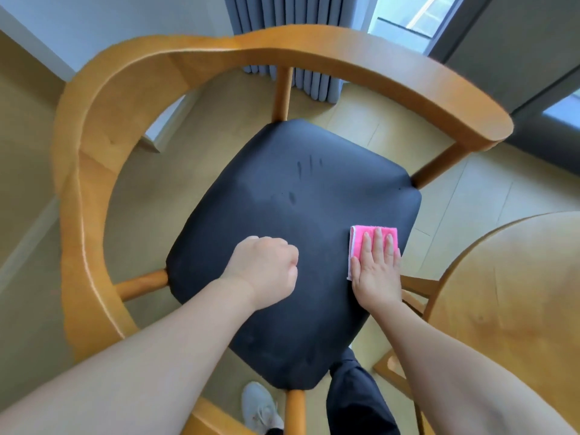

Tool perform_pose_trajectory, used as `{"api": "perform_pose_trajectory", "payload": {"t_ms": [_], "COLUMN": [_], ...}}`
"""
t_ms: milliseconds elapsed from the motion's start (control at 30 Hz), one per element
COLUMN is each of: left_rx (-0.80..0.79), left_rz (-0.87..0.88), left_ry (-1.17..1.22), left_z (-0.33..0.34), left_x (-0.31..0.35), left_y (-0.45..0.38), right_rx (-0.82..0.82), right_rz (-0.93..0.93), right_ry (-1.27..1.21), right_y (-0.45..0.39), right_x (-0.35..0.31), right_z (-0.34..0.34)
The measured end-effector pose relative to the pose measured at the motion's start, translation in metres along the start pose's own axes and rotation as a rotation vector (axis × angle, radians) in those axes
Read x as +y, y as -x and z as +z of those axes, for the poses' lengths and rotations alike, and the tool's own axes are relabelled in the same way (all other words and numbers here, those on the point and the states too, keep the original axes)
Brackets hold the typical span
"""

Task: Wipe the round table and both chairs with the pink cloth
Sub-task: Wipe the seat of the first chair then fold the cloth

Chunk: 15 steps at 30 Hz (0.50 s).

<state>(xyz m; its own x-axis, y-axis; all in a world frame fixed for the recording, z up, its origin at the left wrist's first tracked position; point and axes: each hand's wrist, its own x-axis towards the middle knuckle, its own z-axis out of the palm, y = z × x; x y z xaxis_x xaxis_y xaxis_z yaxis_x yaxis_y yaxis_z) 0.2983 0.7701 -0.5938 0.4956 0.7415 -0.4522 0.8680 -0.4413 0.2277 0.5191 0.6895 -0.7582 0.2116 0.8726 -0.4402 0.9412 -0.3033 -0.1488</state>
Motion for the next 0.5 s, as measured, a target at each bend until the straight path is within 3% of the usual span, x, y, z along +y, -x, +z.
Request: {"api": "perform_pose_trajectory", "payload": {"t_ms": [267, 500], "left_rx": [-0.053, -0.046], "left_rz": [0.036, 0.08], "left_ry": [-0.035, 0.007], "left_z": [-0.002, 0.008], "left_x": [-0.013, -0.046], "left_y": [-0.051, -0.04], "right_rx": [0.026, 0.064], "right_rz": [0.04, 0.068], "right_ry": [0.024, 0.052], "right_y": [-0.108, -0.163], "right_x": [0.029, 0.022], "right_z": [-0.051, -0.08]}}
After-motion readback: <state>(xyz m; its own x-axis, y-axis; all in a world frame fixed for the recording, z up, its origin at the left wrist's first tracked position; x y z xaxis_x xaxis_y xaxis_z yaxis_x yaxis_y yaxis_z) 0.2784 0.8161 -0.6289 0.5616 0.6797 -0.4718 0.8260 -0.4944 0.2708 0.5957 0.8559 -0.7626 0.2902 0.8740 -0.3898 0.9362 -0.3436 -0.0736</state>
